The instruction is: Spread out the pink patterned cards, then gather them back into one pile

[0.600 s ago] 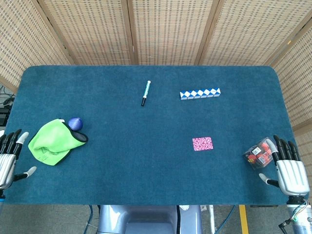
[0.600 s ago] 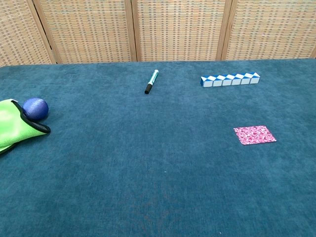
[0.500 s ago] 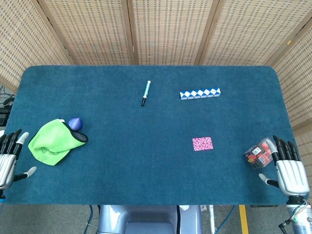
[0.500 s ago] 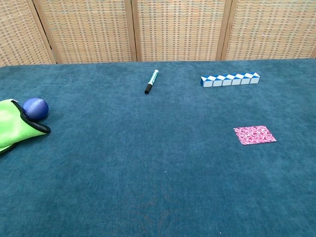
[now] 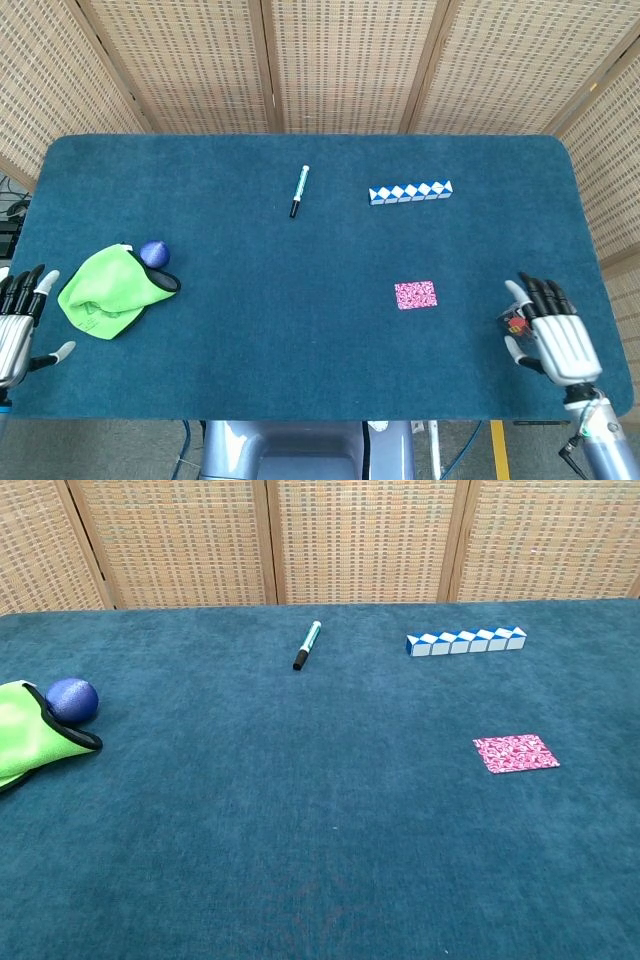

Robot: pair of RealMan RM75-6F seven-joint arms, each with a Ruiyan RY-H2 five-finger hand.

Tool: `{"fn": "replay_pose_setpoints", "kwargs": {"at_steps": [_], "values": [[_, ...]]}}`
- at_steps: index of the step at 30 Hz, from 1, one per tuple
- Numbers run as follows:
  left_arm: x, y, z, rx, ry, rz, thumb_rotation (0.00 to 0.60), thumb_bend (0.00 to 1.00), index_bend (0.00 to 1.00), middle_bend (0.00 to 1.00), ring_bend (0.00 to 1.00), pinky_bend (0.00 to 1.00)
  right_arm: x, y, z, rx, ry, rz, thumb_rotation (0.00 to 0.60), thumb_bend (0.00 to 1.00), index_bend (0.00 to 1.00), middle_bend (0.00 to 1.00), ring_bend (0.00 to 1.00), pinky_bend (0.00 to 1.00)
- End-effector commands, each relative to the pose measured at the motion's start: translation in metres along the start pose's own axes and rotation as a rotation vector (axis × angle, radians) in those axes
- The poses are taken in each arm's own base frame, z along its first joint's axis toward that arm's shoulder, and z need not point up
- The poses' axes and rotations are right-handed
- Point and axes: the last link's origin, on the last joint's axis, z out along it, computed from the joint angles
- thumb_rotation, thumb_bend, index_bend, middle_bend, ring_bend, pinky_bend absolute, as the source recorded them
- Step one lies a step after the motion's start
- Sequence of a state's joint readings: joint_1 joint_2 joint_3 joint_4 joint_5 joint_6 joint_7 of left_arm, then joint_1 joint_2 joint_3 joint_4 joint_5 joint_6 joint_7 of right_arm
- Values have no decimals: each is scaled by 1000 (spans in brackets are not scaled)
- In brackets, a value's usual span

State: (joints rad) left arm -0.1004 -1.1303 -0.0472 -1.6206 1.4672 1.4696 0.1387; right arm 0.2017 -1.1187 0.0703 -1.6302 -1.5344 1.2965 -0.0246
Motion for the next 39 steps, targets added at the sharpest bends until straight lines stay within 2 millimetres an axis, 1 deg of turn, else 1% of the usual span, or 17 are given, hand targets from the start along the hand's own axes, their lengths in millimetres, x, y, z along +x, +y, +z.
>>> {"fn": "replay_pose_setpoints", "kwargs": {"at_steps": [1, 2, 4, 10, 14, 20, 24, 27, 33, 39], "values": [[0, 0, 0, 3, 1, -2, 600, 0, 0, 0, 0, 0, 2, -24, 39, 126, -106, 59, 600, 1000, 15, 0, 0, 0], [0, 0, 0, 4, 0, -3, 600, 0, 0, 0, 0, 0, 0, -29, 49, 143, -130, 58, 600, 1000, 17, 0, 0, 0], [0, 1, 0, 5, -2, -3, 600, 0, 0, 0, 0, 0, -5, -36, 60, 155, -163, 55, 600, 1000, 17, 0, 0, 0], [0, 0, 0, 7, -11, -2, 600, 0, 0, 0, 0, 0, -27, -56, 84, 165, -257, 73, 600, 1000, 27, 0, 0, 0], [0, 0, 0, 8, -15, -3, 600, 0, 0, 0, 0, 0, -41, -68, 93, 176, -300, 59, 600, 1000, 30, 0, 0, 0], [0, 0, 0, 10, -13, -4, 600, 0, 0, 0, 0, 0, -60, -80, 98, 177, -348, 46, 600, 1000, 30, 0, 0, 0], [0, 0, 0, 10, -11, -3, 600, 0, 0, 0, 0, 0, -72, -84, 100, 165, -378, 27, 600, 1000, 36, 0, 0, 0], [0, 0, 0, 11, -11, -1, 600, 0, 0, 0, 0, 0, -77, -85, 100, 154, -390, 17, 600, 1000, 48, 0, 0, 0], [0, 0, 0, 15, -12, 3, 600, 0, 0, 0, 0, 0, -85, -74, 102, 100, -420, -5, 600, 1000, 54, 0, 0, 0], [0, 0, 0, 16, -13, 4, 600, 0, 0, 0, 0, 0, -90, -70, 102, 75, -445, -25, 600, 1000, 63, 17, 0, 0]]}}
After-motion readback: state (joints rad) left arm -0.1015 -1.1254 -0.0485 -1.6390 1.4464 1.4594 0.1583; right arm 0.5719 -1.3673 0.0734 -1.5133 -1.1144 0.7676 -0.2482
